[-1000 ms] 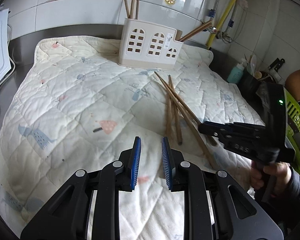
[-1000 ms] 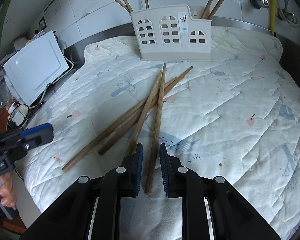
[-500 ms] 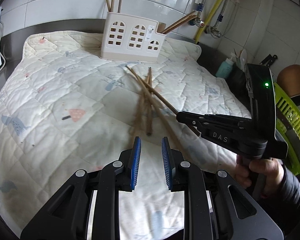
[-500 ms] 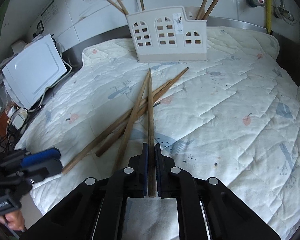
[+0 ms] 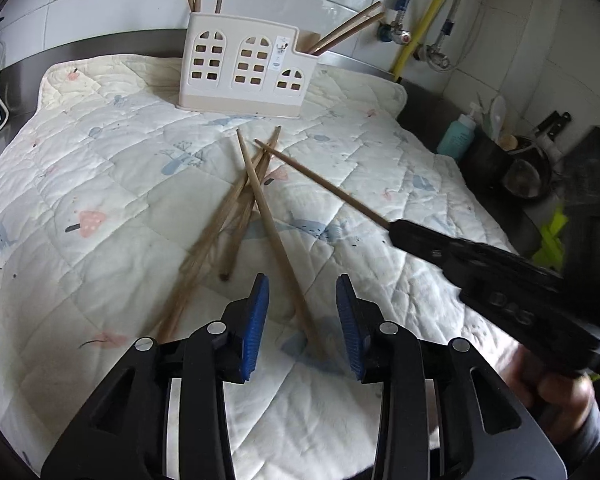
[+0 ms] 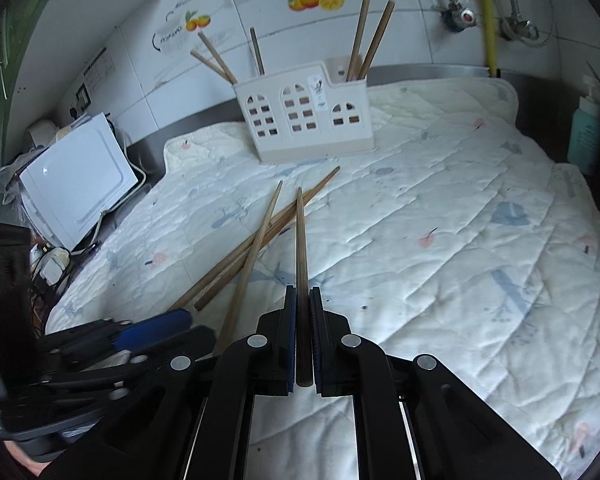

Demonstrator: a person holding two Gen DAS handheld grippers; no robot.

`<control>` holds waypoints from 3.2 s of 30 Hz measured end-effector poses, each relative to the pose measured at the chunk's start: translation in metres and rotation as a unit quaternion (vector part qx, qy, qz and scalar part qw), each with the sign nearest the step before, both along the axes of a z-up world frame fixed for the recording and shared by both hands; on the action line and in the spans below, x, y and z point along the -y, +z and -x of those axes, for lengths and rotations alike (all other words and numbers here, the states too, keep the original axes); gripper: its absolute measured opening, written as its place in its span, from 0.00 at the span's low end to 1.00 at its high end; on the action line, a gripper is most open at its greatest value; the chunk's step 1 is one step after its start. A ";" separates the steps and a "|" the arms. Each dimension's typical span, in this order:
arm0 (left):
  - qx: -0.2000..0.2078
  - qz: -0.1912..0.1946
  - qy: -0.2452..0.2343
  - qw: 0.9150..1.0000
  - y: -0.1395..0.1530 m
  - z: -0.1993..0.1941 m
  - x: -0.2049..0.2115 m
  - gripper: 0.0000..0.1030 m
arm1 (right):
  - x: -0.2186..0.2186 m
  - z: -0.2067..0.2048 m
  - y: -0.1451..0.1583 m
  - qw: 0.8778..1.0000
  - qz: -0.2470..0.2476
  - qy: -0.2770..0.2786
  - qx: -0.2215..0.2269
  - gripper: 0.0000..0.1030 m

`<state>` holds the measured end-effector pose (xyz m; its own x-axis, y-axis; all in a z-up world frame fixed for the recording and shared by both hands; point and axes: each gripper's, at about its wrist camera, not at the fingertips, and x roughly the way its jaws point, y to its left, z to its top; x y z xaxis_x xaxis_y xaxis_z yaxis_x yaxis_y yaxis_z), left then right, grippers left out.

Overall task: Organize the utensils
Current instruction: 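Close the left tool on a chopstick while the right tool lifts its own, then lower the left tool's chopstick into the holder while the right tool does likewise, then open, then grasp a chopstick with the left tool while the right tool holds its own over the holder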

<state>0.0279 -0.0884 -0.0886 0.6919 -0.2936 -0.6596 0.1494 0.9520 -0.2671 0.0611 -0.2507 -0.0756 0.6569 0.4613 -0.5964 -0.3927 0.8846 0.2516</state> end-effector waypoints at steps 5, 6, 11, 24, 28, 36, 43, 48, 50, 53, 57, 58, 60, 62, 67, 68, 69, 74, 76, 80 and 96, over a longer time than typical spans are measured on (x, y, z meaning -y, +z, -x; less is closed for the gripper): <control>-0.011 -0.018 0.016 1.000 -0.011 -0.009 0.010 0.32 | 0.008 0.006 0.006 1.000 -0.002 0.001 0.014 0.06; -0.014 -0.018 0.018 1.000 -0.013 -0.010 0.011 0.32 | 0.009 0.006 0.006 1.000 -0.003 0.001 0.014 0.06; -0.016 -0.035 0.040 0.998 -0.017 -0.013 0.014 0.22 | 0.015 0.006 0.005 1.000 -0.012 0.003 0.012 0.06; -0.016 -0.070 0.038 0.997 -0.018 -0.017 0.017 0.11 | 0.018 0.011 0.016 0.999 -0.019 0.001 0.027 0.06; -0.017 -0.072 0.031 0.997 -0.016 -0.016 0.016 0.08 | 0.017 0.014 0.021 0.999 -0.018 0.002 0.032 0.06; 0.022 -0.060 0.007 0.998 0.011 -0.006 0.001 0.06 | 0.019 0.021 0.046 0.998 -0.015 -0.006 0.064 0.06; 0.066 -0.059 0.002 0.996 0.033 -0.004 -0.012 0.06 | 0.024 0.022 0.076 0.996 -0.017 -0.006 0.090 0.06; 0.095 -0.054 -0.001 0.994 0.048 -0.004 -0.021 0.06 | 0.026 0.014 0.099 0.995 -0.017 -0.002 0.097 0.06; 0.104 -0.052 -0.006 0.993 0.054 -0.005 -0.024 0.06 | 0.024 0.008 0.107 0.995 -0.009 0.003 0.099 0.06; 0.117 -0.058 -0.018 0.991 0.066 -0.010 -0.028 0.06 | 0.017 -0.001 0.120 0.995 0.005 0.014 0.103 0.06; 0.128 -0.065 -0.032 0.989 0.089 -0.025 -0.033 0.06 | 0.009 -0.014 0.145 0.992 0.026 0.022 0.122 0.06; 0.128 -0.065 -0.034 0.989 0.095 -0.030 -0.036 0.06 | 0.006 -0.018 0.152 0.991 0.031 0.023 0.127 0.06; 0.125 -0.056 -0.036 0.990 0.104 -0.040 -0.041 0.06 | 0.001 -0.027 0.171 0.988 0.043 0.026 0.144 0.06; 0.124 -0.047 -0.038 0.990 0.113 -0.050 -0.045 0.06 | -0.002 -0.037 0.187 0.986 0.049 0.025 0.154 0.06; 0.133 -0.051 -0.047 0.989 0.134 -0.075 -0.047 0.06 | -0.013 -0.073 0.224 0.983 0.073 0.016 0.168 0.06; 0.135 -0.052 -0.049 0.988 0.138 -0.079 -0.047 0.05 | -0.014 -0.079 0.227 0.982 0.077 0.014 0.169 0.06; 0.138 -0.055 -0.050 0.988 0.143 -0.084 -0.047 0.05 | -0.016 -0.085 0.231 0.982 0.084 0.011 0.171 0.06; 0.160 -0.059 -0.050 0.984 0.172 -0.104 -0.051 0.05 | -0.023 -0.118 0.240 0.980 0.105 0.001 0.167 0.06; 0.170 -0.054 -0.049 0.983 0.185 -0.113 -0.053 0.05 | -0.026 -0.132 0.238 0.981 0.111 -0.002 0.159 0.06; 0.199 -0.063 -0.043 0.977 0.212 -0.125 -0.053 0.05 | -0.031 -0.150 0.231 0.982 0.118 -0.002 0.145 0.06; 0.099 -0.078 -0.078 0.989 0.138 -0.078 -0.080 0.09 | -0.033 -0.162 0.207 0.986 0.108 0.004 0.125 0.06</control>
